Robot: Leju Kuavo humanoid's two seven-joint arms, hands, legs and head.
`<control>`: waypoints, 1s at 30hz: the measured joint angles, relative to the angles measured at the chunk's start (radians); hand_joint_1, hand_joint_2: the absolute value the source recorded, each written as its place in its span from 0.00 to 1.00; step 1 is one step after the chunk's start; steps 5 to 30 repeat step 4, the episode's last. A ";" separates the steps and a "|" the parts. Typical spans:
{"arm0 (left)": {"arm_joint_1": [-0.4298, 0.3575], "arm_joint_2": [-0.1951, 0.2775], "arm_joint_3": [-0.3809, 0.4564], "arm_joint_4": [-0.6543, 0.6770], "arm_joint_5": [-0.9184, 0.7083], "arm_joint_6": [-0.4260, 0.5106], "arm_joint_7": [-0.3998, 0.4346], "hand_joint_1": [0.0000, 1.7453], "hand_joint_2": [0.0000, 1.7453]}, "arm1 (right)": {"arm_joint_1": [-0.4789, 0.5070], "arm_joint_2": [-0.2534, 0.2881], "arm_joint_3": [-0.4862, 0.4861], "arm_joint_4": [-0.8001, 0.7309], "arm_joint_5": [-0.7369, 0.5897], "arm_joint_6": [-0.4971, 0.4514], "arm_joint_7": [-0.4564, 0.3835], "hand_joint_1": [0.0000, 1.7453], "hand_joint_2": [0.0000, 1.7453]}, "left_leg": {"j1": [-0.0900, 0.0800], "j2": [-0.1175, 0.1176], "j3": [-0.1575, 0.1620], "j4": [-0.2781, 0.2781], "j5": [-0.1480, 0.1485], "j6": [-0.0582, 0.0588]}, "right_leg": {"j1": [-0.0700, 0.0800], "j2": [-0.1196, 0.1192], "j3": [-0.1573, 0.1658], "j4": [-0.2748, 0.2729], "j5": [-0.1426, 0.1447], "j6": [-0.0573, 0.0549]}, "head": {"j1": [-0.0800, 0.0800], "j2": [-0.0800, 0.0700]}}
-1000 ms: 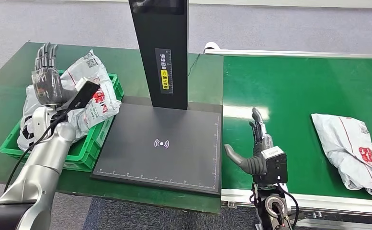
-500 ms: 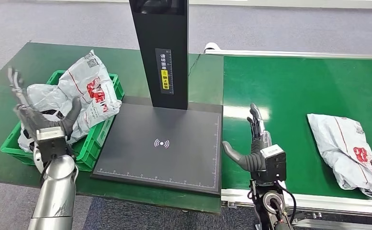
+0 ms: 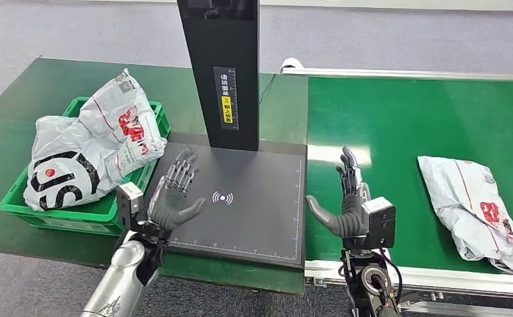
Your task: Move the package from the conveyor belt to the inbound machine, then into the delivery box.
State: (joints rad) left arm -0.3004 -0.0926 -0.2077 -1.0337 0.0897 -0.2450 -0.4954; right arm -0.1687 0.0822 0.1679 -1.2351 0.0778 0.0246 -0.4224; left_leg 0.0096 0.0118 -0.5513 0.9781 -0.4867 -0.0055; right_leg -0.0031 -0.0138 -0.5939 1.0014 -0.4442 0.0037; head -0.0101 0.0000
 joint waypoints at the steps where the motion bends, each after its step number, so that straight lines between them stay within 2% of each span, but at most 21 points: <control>1: 0.002 -0.003 -0.002 0.018 0.000 0.001 0.004 0.00 1.00 | 0.000 0.002 0.001 0.004 -0.001 0.003 0.004 0.00 1.00 | 0.000 0.000 0.000 0.000 0.000 0.000 | 0.000 0.000 0.000 0.000 0.000 0.000 | 0.000 0.000; 4: 0.004 -0.007 -0.003 0.054 -0.004 0.005 0.012 0.00 1.00 | -0.001 0.005 0.004 0.013 0.007 0.009 0.010 0.00 1.00 | 0.000 0.000 0.000 0.000 0.000 0.000 | 0.000 0.000 0.000 0.000 0.000 0.000 | 0.000 0.000; 30: 0.004 -0.007 -0.003 0.054 -0.004 0.005 0.012 0.00 1.00 | -0.001 0.005 0.004 0.013 0.007 0.009 0.010 0.00 1.00 | 0.000 0.000 0.000 0.000 0.000 0.000 | 0.000 0.000 0.000 0.000 0.000 0.000 | 0.000 0.000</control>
